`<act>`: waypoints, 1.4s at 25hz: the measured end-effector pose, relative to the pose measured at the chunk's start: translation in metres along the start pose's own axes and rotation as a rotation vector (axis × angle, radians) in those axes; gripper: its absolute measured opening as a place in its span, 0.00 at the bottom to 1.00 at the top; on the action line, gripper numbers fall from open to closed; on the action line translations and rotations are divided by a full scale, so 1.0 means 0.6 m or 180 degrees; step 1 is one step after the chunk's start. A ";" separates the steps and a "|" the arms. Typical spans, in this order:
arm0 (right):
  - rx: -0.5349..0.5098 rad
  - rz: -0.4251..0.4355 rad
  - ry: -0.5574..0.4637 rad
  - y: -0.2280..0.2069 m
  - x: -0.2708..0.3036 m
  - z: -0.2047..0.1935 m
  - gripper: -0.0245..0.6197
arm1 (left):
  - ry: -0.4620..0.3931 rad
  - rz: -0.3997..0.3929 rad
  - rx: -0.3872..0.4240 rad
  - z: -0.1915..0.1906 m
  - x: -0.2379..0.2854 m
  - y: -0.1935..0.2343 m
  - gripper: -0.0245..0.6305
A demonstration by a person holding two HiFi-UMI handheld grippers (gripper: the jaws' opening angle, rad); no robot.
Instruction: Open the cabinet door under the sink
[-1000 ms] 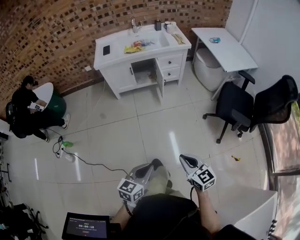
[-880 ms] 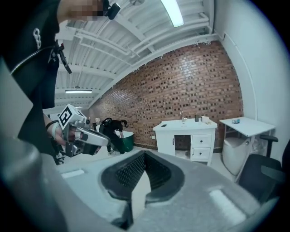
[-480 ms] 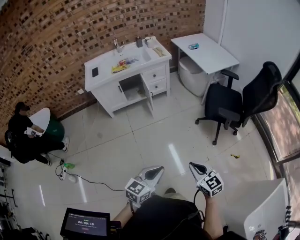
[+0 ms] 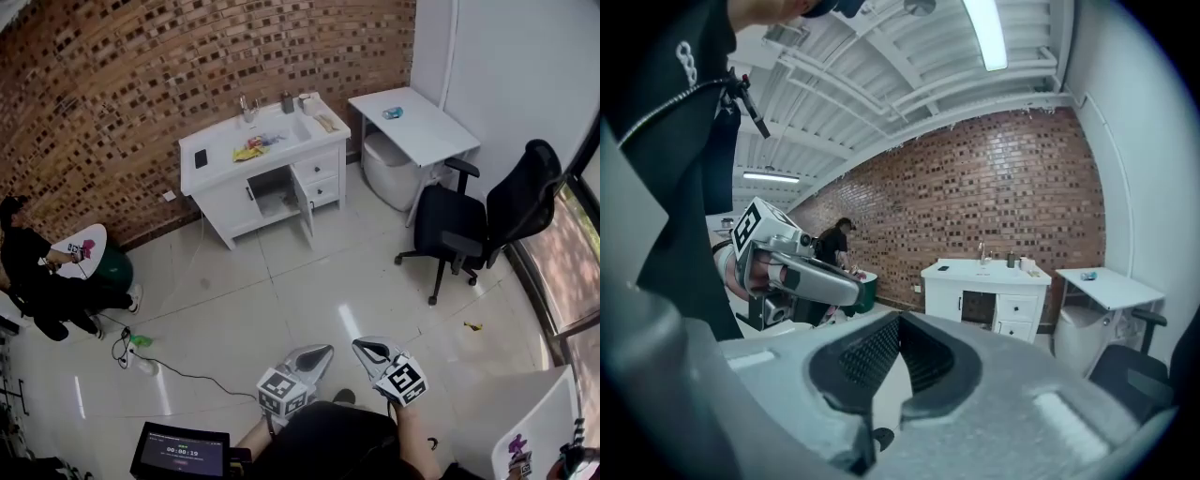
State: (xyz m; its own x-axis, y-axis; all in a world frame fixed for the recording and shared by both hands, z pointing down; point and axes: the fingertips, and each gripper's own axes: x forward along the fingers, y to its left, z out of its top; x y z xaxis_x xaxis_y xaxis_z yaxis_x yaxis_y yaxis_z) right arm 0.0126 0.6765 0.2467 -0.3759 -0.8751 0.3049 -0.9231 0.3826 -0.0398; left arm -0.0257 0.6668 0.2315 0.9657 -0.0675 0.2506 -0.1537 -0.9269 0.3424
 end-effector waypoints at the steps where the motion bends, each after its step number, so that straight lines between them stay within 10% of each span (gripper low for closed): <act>1: -0.0016 0.0053 0.0050 0.014 0.003 -0.004 0.03 | 0.0004 0.0000 -0.0019 -0.005 -0.005 -0.005 0.06; 35: -0.0063 0.0180 0.0103 0.061 -0.049 -0.012 0.03 | 0.0023 0.0078 -0.0083 -0.036 -0.035 -0.058 0.06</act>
State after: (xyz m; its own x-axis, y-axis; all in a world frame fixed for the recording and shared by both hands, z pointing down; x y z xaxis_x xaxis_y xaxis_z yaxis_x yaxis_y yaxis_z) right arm -0.0097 0.7182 0.2432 -0.4241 -0.8420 0.3334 -0.8985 0.4371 -0.0390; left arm -0.0453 0.7084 0.2338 0.9601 -0.0872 0.2657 -0.1826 -0.9150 0.3596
